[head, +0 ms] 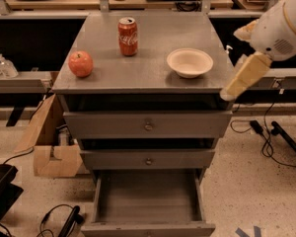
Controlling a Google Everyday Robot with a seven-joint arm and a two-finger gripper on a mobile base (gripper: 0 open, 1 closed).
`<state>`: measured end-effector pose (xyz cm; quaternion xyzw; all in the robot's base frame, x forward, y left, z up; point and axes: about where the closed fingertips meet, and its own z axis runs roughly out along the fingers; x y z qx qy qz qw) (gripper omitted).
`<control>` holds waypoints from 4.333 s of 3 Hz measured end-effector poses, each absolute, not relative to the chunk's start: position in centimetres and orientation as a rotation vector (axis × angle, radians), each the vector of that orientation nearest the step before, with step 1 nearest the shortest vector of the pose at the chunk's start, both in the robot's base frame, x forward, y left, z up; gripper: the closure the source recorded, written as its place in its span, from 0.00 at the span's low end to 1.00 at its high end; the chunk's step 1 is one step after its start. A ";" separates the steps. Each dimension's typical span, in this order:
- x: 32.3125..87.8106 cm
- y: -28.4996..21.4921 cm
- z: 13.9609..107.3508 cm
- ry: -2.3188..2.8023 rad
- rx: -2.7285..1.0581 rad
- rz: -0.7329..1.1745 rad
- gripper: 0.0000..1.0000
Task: Place coke can into bottom drawer
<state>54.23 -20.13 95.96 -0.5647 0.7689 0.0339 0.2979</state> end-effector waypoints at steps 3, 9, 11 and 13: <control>69.6 -16.6 96.8 1.758 -1.060 0.321 0.00; 80.1 -3.8 92.2 1.580 -0.902 0.619 0.00; 83.1 1.5 88.6 1.594 -0.948 0.626 0.00; 87.6 5.5 89.8 1.557 -0.964 0.617 0.26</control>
Offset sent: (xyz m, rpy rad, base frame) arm 0.2082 0.0436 0.0242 0.6665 -0.3204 -0.1473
